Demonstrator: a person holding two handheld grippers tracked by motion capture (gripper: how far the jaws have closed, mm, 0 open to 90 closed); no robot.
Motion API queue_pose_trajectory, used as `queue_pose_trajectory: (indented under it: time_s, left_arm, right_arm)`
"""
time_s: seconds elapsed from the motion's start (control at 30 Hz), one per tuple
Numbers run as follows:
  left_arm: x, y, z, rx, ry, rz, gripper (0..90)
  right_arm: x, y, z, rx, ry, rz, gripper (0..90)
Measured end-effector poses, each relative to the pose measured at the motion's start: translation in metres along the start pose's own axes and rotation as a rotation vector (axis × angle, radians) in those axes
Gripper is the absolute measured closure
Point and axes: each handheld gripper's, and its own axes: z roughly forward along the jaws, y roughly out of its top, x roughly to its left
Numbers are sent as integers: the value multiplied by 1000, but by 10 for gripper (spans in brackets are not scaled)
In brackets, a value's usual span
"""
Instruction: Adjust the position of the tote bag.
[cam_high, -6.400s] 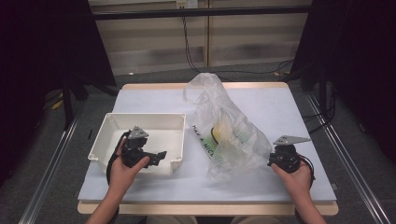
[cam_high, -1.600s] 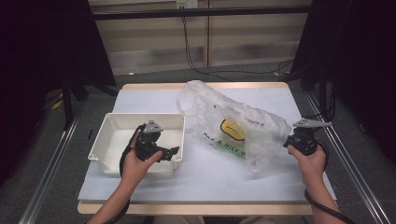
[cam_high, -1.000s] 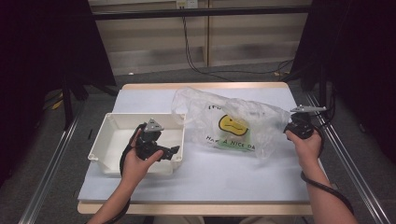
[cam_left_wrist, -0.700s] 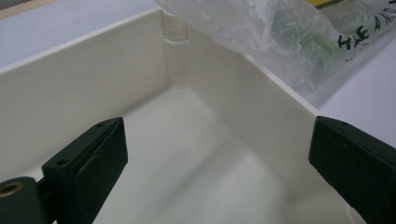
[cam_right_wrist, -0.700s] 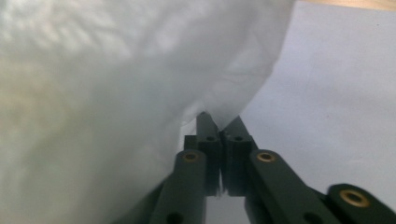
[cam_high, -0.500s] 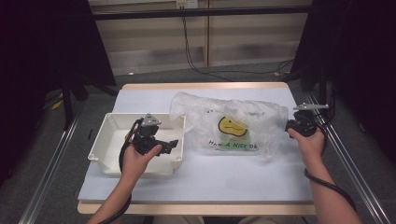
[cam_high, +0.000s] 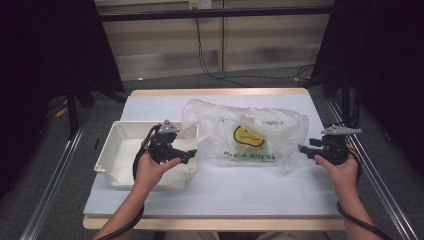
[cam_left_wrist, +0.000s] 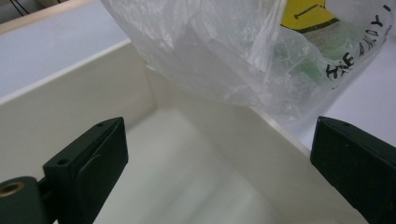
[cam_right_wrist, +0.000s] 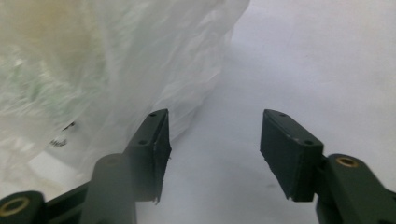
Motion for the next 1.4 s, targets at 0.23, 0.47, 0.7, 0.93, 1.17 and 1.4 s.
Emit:
queue_pose_trajectory:
  time_s: [0.23,0.47,0.7,0.93,1.17,1.4]
  left_arm:
    - [4,4,2,3,7,-16,55]
    - [13,5,1,-5,25,-40,80]
    - [16,7,3,-20,13,-34,150]
    - [20,8,7,-38,3,-48,185]
    - [21,5,4,-36,8,-42,221]
    - [21,4,3,-66,-3,-30,224]
  right_arm:
    - [19,-10,-12,4,-6,-27,314]
    - [37,-15,-25,-15,22,-19,271]
    - [65,-14,-27,1,45,-68,282]
    - [80,-13,-25,-1,88,-86,322]
    - [90,-13,-15,20,107,-112,397]
    - [92,-18,1,84,119,-157,750]
